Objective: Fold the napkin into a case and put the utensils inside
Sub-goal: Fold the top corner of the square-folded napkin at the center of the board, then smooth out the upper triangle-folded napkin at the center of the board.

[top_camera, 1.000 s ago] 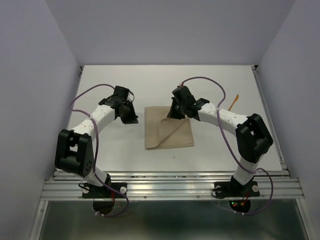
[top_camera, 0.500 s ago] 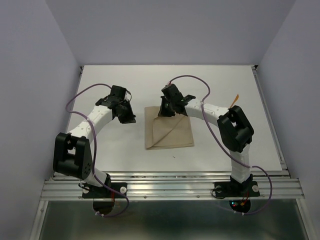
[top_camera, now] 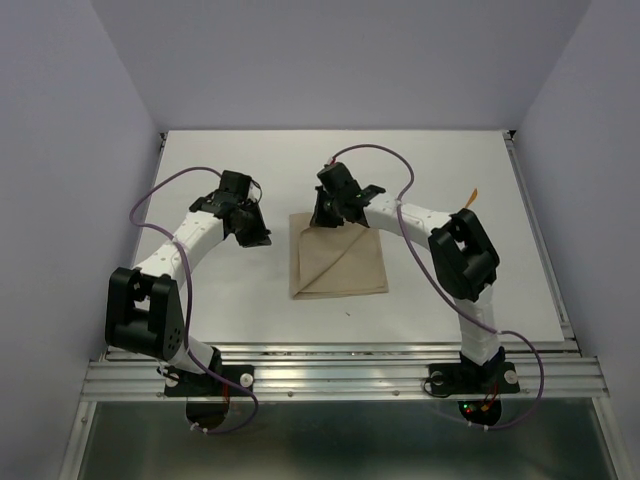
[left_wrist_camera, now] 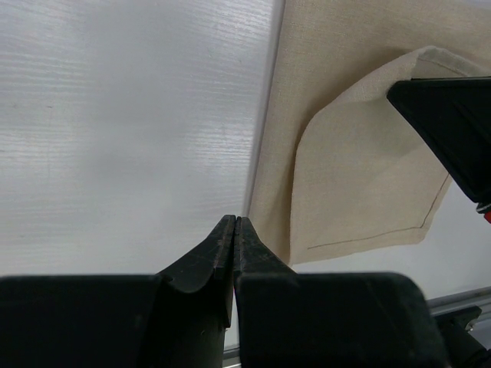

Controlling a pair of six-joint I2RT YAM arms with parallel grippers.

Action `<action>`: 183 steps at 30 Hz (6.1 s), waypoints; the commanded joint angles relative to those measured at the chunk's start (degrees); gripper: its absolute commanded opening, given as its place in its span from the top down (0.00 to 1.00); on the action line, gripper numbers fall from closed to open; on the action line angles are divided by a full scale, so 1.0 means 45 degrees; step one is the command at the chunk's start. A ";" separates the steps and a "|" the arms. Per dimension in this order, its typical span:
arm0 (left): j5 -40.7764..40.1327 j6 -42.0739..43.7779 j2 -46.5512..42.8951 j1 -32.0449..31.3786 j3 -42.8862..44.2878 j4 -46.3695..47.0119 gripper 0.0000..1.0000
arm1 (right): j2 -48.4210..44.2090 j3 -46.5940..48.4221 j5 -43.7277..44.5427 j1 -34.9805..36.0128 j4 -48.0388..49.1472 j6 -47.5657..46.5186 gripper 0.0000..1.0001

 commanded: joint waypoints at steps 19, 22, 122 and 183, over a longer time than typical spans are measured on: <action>-0.0005 0.0154 -0.0728 0.0072 -0.0272 -0.0080 0.87 | 0.0868 0.1530 -0.0267 0.0333 -0.0078 -0.0308 0.95; -0.0024 0.0154 -0.0786 0.0072 -0.0253 -0.0100 0.87 | 0.1005 0.1628 -0.0248 0.0333 -0.0098 -0.0288 0.94; -0.2192 0.0545 0.6283 -0.1861 0.6329 0.0486 1.00 | -0.5246 -0.4310 0.2389 -0.0995 -0.0860 -0.0717 0.64; -0.1997 0.0428 0.6166 -0.1803 0.5685 0.0897 1.00 | 0.0029 -0.0931 0.2351 -0.2402 -0.0156 -0.2046 0.76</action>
